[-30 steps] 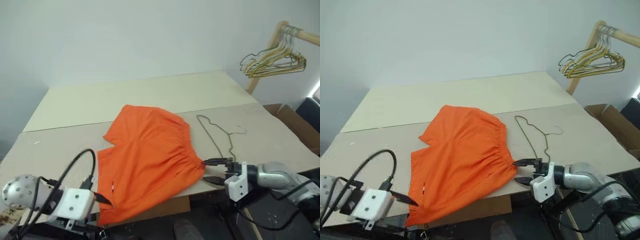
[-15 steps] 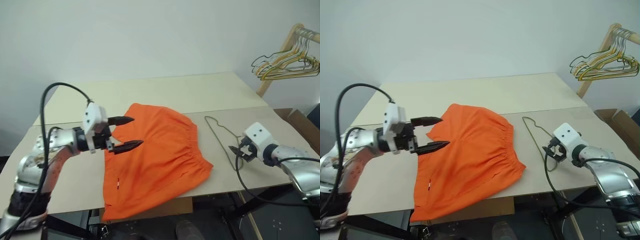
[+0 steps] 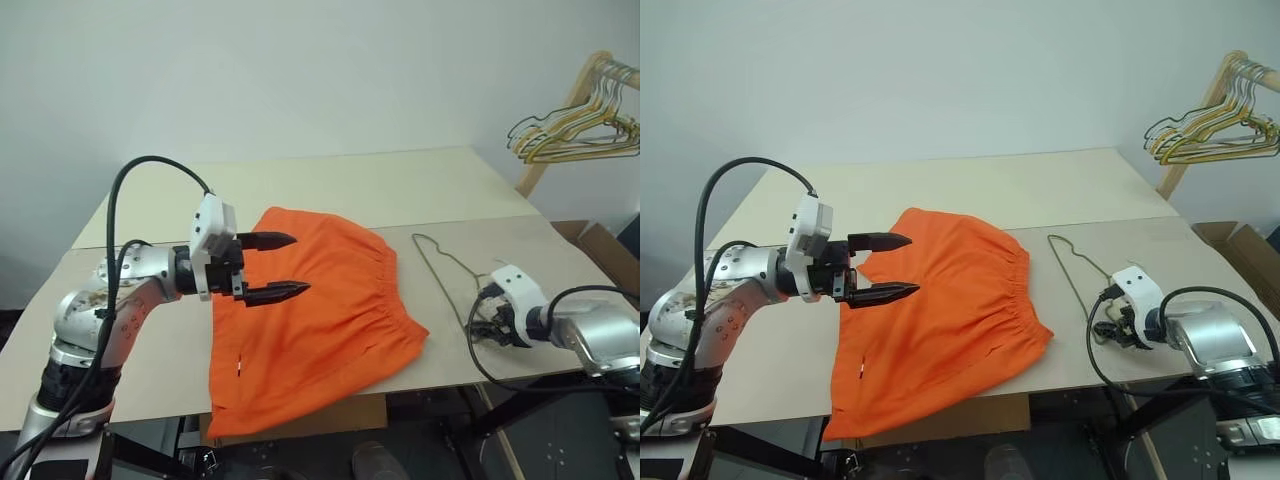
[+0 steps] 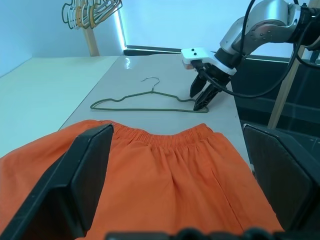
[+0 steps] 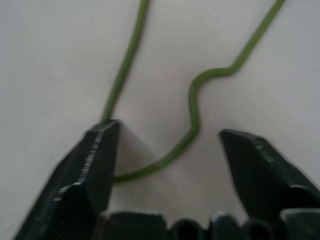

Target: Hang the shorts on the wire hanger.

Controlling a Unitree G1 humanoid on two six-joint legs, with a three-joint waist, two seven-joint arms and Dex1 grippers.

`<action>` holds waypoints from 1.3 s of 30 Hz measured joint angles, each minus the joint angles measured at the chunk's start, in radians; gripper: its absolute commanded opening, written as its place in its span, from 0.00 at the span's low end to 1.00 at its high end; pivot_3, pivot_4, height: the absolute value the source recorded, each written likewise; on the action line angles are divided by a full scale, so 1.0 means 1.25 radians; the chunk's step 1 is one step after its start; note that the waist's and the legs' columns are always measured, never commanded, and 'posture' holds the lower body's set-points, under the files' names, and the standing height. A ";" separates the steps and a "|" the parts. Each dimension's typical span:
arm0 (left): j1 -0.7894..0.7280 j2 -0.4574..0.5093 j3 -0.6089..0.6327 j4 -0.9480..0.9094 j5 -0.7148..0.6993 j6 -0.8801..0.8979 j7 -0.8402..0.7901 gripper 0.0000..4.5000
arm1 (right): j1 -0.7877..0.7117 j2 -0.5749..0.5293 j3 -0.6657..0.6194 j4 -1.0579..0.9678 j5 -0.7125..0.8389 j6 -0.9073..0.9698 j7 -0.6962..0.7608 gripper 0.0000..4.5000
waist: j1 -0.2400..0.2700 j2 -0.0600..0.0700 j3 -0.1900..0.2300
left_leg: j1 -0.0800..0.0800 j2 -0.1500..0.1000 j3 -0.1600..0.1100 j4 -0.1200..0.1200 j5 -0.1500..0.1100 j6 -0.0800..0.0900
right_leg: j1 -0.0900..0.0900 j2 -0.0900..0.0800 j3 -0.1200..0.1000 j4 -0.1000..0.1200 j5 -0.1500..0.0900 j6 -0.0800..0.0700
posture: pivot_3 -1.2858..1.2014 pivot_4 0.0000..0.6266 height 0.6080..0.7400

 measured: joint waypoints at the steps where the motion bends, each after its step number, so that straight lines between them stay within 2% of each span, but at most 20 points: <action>1: 0.000 0.000 -0.001 0.000 0.000 0.000 -0.002 1.00 | -0.009 0.007 -0.011 0.015 0.000 0.013 -0.006 0.47 | 0.000 0.000 0.000 | 0.000 0.000 0.000 0.000 0.000 0.000 | 0.000 0.000 0.000 0.000 0.000 0.000 | 0.41 0.00 1.00; 7: 0.000 0.000 -0.002 0.000 0.000 0.000 -0.007 1.00 | -0.028 0.027 -0.062 0.055 -0.001 0.062 -0.034 0.01 | 0.001 0.000 0.000 | 0.000 0.000 0.000 0.000 0.000 0.000 | 0.000 0.000 0.000 0.000 0.000 0.000 | 0.40 0.00 1.00; 14: -0.015 0.000 -0.008 0.007 0.001 -0.002 -0.012 1.00 | 0.005 0.039 -0.072 0.005 -0.030 0.017 -0.072 0.01 | 0.001 0.000 0.000 | -0.001 0.000 0.000 0.000 0.000 0.000 | -0.001 0.000 0.000 0.000 0.000 0.000 | 0.40 0.00 1.00; 17: -0.034 -0.002 -0.009 0.026 0.004 -0.004 -0.012 1.00 | 0.044 0.032 -0.060 -0.068 -0.098 -0.154 -0.105 0.01 | 0.001 0.002 0.000 | -0.002 -0.001 0.000 0.000 0.000 0.000 | -0.002 -0.001 0.000 0.000 0.000 0.001 | 0.39 0.00 1.00; 20: -0.070 -0.009 -0.012 0.061 0.017 -0.009 -0.012 1.00 | 0.064 -0.025 -0.028 -0.106 -0.235 -0.473 -0.161 0.01 | -0.001 0.003 0.001 | -0.002 -0.001 0.001 0.000 0.000 0.000 | -0.003 -0.002 0.001 0.001 -0.001 0.001 | 0.39 0.00 1.00; 24: -0.126 -0.023 -0.013 0.125 0.036 -0.018 -0.012 1.00 | 0.045 -0.097 0.022 -0.058 -0.427 -0.887 -0.256 0.01 | -0.008 0.002 0.001 | -0.001 -0.001 0.000 0.000 0.000 0.000 | -0.002 -0.001 0.000 0.000 -0.001 0.001 | 0.39 0.00 1.00; 27: -0.179 -0.029 -0.014 0.177 0.054 -0.023 -0.012 1.00 | 0.002 -0.105 0.073 0.012 -0.544 -1.116 -0.331 0.01 | -0.021 0.002 0.001 | -0.001 -0.002 0.000 0.000 0.000 0.000 | -0.002 -0.001 0.000 0.000 -0.001 0.001 | 0.39 0.00 1.00; 32: -0.232 -0.035 -0.049 0.245 0.100 -0.002 -0.003 1.00 | -0.072 -0.100 0.092 0.082 -0.648 -1.318 -0.416 0.01 | -0.046 0.003 0.001 | -0.001 -0.002 0.001 0.000 0.000 0.000 | -0.001 -0.001 0.000 0.000 -0.001 0.001 | 0.39 0.00 1.00; 39: -0.264 -0.045 -0.153 0.322 0.163 0.009 -0.062 1.00 | -0.130 -0.076 0.094 0.107 -0.701 -1.422 -0.439 0.01 | -0.069 0.002 0.001 | 0.000 -0.002 0.000 0.000 0.000 0.000 | 0.000 0.000 0.000 0.000 -0.001 0.002 | 0.38 0.00 1.00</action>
